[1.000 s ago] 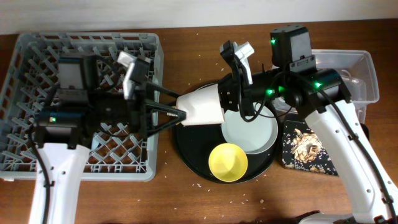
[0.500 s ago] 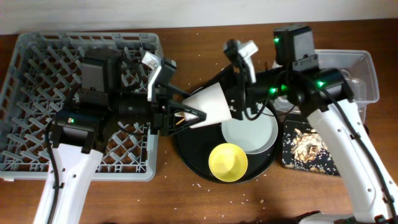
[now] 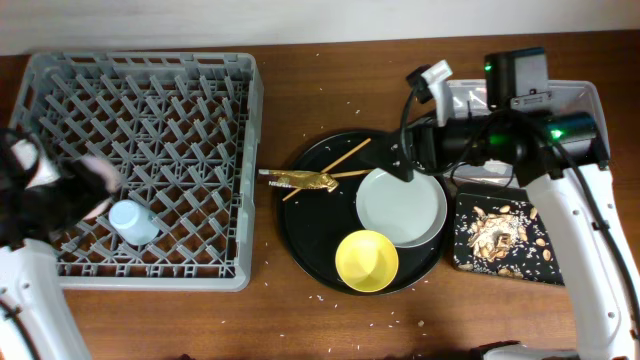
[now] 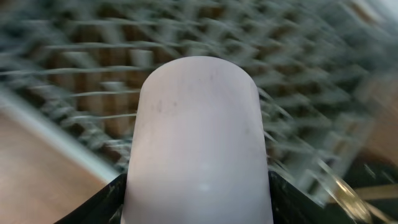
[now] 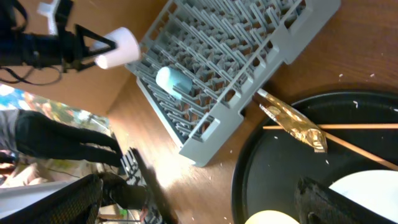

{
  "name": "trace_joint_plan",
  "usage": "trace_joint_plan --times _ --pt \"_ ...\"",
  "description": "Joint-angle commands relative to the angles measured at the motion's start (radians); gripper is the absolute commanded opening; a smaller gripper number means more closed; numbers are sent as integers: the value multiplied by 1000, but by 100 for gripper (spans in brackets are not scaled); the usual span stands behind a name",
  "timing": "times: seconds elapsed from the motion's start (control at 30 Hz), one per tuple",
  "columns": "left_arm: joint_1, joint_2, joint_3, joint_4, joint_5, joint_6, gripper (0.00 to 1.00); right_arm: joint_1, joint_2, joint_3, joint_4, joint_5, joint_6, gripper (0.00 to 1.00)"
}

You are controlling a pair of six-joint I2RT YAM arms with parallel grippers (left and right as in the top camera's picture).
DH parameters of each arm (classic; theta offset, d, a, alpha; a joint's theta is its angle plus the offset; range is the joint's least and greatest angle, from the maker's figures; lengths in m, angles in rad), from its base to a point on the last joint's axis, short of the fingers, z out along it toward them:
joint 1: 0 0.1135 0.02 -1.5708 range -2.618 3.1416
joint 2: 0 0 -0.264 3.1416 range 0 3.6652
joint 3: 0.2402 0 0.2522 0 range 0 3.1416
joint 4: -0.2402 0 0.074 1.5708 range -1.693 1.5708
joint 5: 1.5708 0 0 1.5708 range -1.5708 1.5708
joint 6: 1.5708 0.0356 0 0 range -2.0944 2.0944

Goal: Sort waste into correct bins and load items into the dishwasher rack
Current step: 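Lower the pink cup into the grey rack with the left gripper, release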

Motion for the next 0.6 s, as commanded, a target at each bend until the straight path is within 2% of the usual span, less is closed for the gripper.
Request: trace_joint_plan --times 0.0,0.13,0.3,0.47,0.5,0.53,0.57 --pt "87 37 5 0 -148 -65 39 45 -14 3 -2 80 -3 99" --pt "142 160 5 21 -195 -90 39 62 -14 1 -21 90 -3 99" --pt "161 304 5 88 -89 -91 39 62 -14 1 -48 90 -6 99" --pt "161 381 5 108 -58 -91 41 62 -14 1 -56 90 -11 98" --pt "161 385 5 108 -50 -92 66 62 -14 1 -56 90 -11 98" --pt "161 385 5 108 -35 -92 99 62 -14 1 -56 90 -11 98" --pt "161 385 8 110 -28 -91 99 62 -14 1 -57 90 -11 98"
